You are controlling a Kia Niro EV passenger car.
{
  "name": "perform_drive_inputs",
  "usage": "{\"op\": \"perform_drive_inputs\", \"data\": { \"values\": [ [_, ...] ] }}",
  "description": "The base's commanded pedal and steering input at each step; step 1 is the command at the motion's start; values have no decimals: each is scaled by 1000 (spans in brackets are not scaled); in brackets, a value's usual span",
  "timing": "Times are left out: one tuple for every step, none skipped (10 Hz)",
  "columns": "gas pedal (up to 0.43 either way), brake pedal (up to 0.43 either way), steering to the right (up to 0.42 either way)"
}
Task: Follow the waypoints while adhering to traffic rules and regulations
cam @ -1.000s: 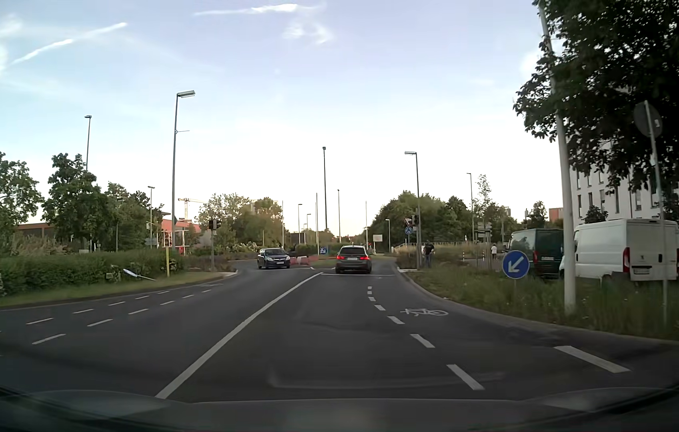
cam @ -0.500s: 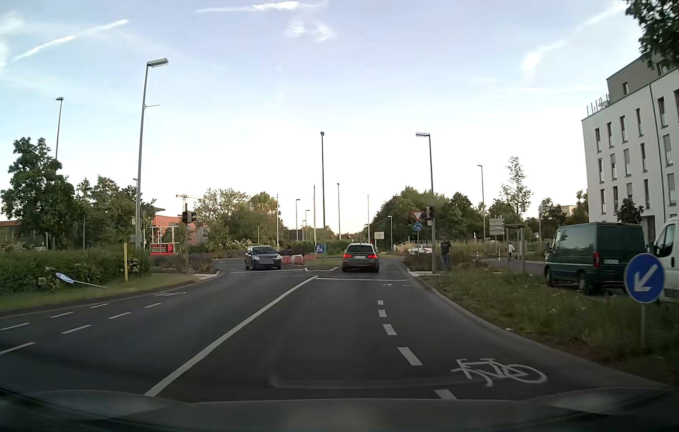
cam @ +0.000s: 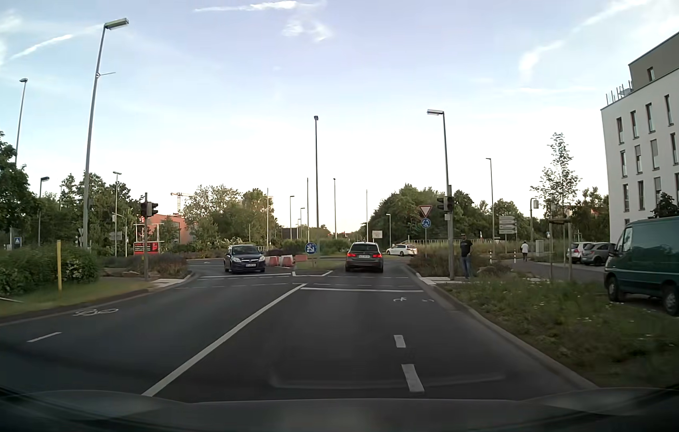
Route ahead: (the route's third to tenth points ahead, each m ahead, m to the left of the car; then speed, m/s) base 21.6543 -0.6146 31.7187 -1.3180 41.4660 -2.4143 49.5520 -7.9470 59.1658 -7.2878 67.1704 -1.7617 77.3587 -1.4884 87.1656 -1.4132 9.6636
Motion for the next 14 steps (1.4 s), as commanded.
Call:
{"op": "perform_drive_inputs", "data": {
  "values": [
    [0, 104, 11],
    [0, 110, 11],
    [0, 104, 11],
    [0, 110, 14],
    [0, 110, 15],
    [0, 110, 15],
    [0, 110, 15],
    [0, 110, 15],
    [0, 116, 16],
    [0, 116, 16],
    [0, 116, 16],
    [0, 116, 16],
    [0, 116, 16],
    [0, 122, 16]
  ]
}}
